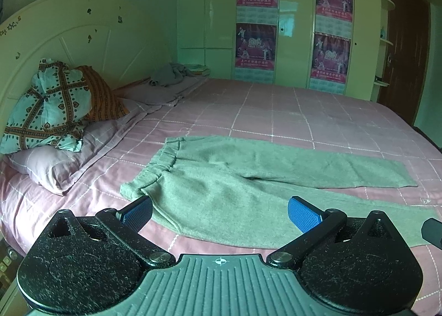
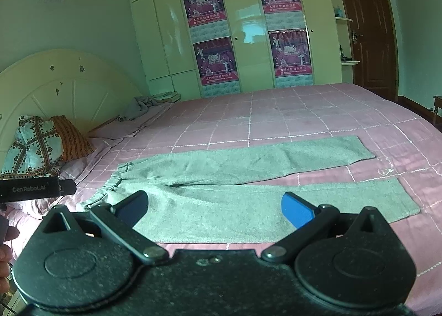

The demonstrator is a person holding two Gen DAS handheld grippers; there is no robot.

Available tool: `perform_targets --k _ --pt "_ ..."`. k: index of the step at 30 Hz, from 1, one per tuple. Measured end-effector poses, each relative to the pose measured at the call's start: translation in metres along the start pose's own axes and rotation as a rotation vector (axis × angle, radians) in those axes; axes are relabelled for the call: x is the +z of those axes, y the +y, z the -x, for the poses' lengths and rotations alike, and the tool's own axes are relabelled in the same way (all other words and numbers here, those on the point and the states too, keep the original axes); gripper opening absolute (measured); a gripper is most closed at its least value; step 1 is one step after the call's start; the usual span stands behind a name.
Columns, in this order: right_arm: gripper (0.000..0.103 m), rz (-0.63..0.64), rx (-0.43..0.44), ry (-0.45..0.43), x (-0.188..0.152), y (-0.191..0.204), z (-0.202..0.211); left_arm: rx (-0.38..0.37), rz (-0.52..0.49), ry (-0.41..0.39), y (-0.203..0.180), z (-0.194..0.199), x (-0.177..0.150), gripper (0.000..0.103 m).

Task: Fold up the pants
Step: 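Move both tools toward the waistband of the grey-green sweatpants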

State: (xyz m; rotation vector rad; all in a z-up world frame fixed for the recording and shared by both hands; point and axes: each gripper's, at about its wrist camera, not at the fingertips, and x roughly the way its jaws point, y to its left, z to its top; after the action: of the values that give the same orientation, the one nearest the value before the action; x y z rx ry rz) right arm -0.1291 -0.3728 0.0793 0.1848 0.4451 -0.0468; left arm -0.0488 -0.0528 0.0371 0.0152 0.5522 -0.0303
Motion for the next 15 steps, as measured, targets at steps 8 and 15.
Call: perform_targets --k 8,15 --pt "0.103 0.022 0.005 -0.007 0.007 0.008 -0.01 0.013 -0.001 -0.002 0.004 -0.009 0.004 0.103" --pt "0.103 -0.005 -0.003 0.053 0.005 0.009 -0.017 0.011 -0.002 0.003 0.006 -0.018 0.005 0.103"
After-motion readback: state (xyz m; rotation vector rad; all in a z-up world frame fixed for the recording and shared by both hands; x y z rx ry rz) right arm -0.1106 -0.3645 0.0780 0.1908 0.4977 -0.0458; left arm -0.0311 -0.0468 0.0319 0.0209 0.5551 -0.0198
